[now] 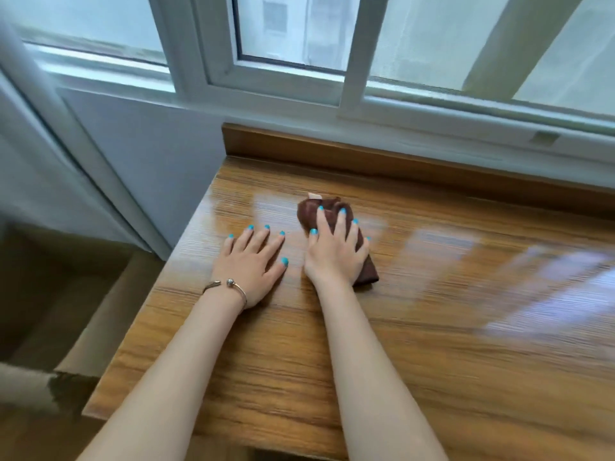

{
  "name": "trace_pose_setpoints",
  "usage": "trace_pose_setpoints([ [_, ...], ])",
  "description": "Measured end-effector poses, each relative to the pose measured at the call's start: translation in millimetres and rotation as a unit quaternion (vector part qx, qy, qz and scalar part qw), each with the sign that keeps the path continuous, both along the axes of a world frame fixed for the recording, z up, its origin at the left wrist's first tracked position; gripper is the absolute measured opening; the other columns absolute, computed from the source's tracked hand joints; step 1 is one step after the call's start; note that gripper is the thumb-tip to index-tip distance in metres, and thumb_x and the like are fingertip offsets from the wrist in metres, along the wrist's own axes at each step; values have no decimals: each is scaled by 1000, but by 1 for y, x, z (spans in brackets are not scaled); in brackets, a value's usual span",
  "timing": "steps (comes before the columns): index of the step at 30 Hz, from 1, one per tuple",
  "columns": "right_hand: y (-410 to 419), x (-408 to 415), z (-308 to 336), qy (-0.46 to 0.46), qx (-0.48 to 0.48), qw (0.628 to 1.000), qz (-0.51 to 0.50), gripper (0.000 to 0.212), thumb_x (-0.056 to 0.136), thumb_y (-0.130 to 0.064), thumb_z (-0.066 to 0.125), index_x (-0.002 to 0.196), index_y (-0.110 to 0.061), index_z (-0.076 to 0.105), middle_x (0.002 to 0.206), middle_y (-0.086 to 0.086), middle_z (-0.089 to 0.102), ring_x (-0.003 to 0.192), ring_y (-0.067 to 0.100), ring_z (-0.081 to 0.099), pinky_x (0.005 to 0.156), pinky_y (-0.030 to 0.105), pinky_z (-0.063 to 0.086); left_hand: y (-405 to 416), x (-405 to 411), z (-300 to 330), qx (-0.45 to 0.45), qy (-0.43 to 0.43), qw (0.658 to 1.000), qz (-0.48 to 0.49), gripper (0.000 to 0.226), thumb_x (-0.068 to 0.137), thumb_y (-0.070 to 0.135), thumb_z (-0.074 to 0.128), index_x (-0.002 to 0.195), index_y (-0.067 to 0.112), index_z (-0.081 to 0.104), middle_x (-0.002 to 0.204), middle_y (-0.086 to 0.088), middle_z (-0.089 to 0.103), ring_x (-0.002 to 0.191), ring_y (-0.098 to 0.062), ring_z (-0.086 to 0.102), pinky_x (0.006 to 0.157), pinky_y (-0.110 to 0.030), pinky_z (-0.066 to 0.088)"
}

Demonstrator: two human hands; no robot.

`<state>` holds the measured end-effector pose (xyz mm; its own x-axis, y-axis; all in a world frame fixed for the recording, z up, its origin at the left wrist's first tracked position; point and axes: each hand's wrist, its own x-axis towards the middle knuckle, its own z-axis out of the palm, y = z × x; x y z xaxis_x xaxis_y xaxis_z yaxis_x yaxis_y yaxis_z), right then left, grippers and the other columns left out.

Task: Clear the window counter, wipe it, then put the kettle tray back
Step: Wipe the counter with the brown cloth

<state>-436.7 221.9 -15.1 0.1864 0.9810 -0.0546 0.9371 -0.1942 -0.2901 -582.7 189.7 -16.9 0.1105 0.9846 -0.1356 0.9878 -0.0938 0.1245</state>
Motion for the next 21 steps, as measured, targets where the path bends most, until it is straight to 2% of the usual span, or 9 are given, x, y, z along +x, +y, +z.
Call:
trace_pose_setpoints([
  [2,-2,-12,0,-4,-1,1000,25,50,103,-44,29,150,-47,14,164,-4,5,150,24,3,118,52,5,2,-15,3,-11,-7,1000,-3,54,100,52,20,151,42,8,161,9,4,148,-17,-1,119,-42,4],
  [5,-3,13,1,-18,-6,999,32,48,103,-43,27,150,-48,15,164,-8,7,150,20,3,118,53,4,6,-26,5,-17,-19,1000,-12,53,101,50,19,151,42,8,162,8,3,148,-16,-2,119,-40,4],
  [7,-3,51,1,-20,-20,999,-41,48,104,-43,25,150,-48,14,163,-9,6,150,21,0,117,56,1,9,-33,4,-10,-35,999,-7,53,101,50,21,151,40,10,162,7,5,148,-16,-1,119,-36,5],
  [10,-11,108,6,-21,-37,979,-199,47,104,-42,24,151,-46,17,164,-6,7,150,25,0,116,60,0,11,-44,3,5,-43,999,13,54,100,52,23,151,39,14,161,5,9,149,-19,-1,119,-37,4],
  [13,-10,107,9,-15,-52,967,-248,47,105,-40,25,151,-44,19,164,-2,7,150,26,1,118,57,0,13,-59,3,6,-51,998,26,56,99,54,25,152,38,15,161,5,9,148,-21,-1,118,-38,3],
  [15,-4,75,9,-19,-43,977,-210,47,104,-39,28,150,-44,20,164,-1,10,150,27,5,118,55,4,13,-71,3,6,-57,998,34,56,99,52,26,152,36,16,161,4,9,148,-21,1,119,-38,4],
  [18,11,11,6,-32,-18,996,-78,48,103,-40,30,149,-46,21,163,-3,11,149,26,7,118,52,7,13,-93,2,20,-56,997,51,53,100,45,29,151,33,22,160,3,15,148,-21,6,119,-39,7],
  [21,24,-54,7,-31,-19,998,49,46,103,-42,28,148,-49,22,164,-6,9,149,24,6,118,48,6,10,-112,2,27,-75,995,57,50,100,36,34,149,30,29,157,4,24,146,-21,15,119,-40,15],
])
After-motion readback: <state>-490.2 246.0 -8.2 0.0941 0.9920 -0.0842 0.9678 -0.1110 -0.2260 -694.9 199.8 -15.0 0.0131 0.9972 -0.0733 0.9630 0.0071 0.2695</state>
